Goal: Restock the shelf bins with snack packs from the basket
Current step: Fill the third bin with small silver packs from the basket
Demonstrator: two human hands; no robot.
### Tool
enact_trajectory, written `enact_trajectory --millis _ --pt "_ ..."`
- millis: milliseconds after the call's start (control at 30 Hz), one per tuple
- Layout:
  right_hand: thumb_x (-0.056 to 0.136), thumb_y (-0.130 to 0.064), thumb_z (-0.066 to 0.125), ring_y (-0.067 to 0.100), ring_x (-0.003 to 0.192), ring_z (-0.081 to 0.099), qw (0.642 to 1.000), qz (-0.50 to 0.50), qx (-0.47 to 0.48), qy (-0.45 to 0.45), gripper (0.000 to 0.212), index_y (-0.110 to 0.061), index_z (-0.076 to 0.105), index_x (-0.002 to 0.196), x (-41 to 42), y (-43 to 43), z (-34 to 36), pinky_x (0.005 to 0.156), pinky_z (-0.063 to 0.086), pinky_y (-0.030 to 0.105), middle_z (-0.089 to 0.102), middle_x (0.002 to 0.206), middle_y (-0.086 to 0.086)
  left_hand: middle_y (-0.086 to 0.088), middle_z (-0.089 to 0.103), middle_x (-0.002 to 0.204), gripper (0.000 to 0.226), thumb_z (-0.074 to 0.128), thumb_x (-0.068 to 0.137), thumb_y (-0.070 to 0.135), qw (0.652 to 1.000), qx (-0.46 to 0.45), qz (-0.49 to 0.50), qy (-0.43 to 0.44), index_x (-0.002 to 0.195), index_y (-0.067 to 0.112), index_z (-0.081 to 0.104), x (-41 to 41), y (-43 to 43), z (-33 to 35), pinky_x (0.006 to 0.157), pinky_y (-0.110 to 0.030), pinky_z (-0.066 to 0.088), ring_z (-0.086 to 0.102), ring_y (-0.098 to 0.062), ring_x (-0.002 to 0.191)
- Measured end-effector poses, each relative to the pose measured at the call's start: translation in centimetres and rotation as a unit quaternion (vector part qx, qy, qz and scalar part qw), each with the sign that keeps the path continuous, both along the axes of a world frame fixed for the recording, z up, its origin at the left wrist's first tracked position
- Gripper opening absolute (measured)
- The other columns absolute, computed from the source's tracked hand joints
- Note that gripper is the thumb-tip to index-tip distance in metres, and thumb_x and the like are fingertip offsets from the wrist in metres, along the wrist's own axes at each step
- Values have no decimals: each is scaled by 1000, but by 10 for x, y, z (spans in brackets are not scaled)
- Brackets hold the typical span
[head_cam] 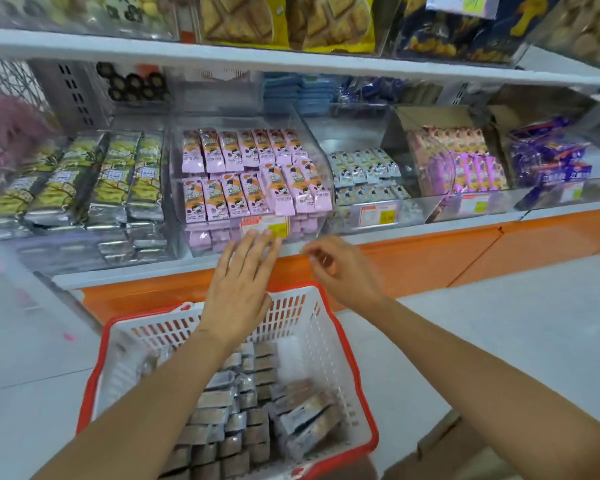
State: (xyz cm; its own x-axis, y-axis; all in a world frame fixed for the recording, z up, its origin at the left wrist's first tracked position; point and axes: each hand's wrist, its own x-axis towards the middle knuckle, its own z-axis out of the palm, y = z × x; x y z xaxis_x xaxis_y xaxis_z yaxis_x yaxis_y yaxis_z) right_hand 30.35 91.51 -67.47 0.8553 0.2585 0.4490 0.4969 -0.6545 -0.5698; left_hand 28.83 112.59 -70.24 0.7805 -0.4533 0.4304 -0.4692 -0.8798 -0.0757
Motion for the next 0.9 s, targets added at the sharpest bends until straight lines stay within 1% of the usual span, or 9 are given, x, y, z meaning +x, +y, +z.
enact_trajectory --millis 133,233,333,433,467,567,633,767,900 --pt "86 -10 61 1 71 51 994 23 -67 88 18 -14 69 101 -22 23 -61 68 48 25 63 90 -5 -15 27 159 93 74 73 18 998 18 1 61 154 10 30 -13 33 -35 118 -50 18 23 -35 146" --pt "88 -13 60 10 77 59 975 39 -123 181 19 -16 69 105 -32 37 -104 72 50 29 65 98 -1 -16 31 158 92 76 74 24 991 48 27 124 153 10 32 -16 57 -63 117 -54 26 26 -37 146" --pt "91 -19 61 20 89 61 939 62 -198 275 23 -15 66 114 -37 43 -147 77 48 30 62 109 3 -16 34 156 94 79 76 34 982 66 61 165 153 9 32 -11 74 -89 118 -55 25 29 -36 146" --pt "93 -26 62 21 95 61 890 108 -265 355 28 -16 63 119 -42 45 -179 78 43 28 60 112 5 -13 22 162 92 65 87 42 974 86 86 192 157 10 16 -5 82 -116 122 -49 5 16 -32 151" --pt "92 -27 62 21 97 61 872 120 -276 385 30 -16 63 120 -43 45 -187 80 44 29 59 114 5 -13 22 162 92 65 86 43 972 89 88 198 157 9 16 -4 83 -125 122 -49 3 16 -32 151" --pt "89 -32 66 20 101 59 827 152 -289 458 34 -17 64 120 -48 45 -201 85 45 30 61 116 4 -17 34 156 95 75 76 34 971 71 84 213 153 5 27 -2 84 -149 119 -52 12 30 -35 146" --pt "86 -37 70 18 98 60 807 168 -272 496 35 -19 66 116 -52 41 -205 84 47 28 65 111 2 -18 31 158 94 70 78 32 969 78 89 217 154 5 22 -4 82 -157 120 -54 14 27 -36 147" --pt "77 -47 77 8 85 57 768 229 -290 523 41 -24 68 110 -53 34 -196 76 45 24 68 104 -5 -19 23 161 89 53 81 32 962 94 100 235 156 3 16 -5 78 -162 119 -58 13 18 -38 149" --pt "76 -45 78 14 87 60 759 273 -335 487 37 -24 69 105 -54 34 -187 76 47 27 67 103 -3 -19 22 161 88 56 81 27 962 79 103 238 156 3 16 -6 77 -163 120 -58 11 16 -38 150"
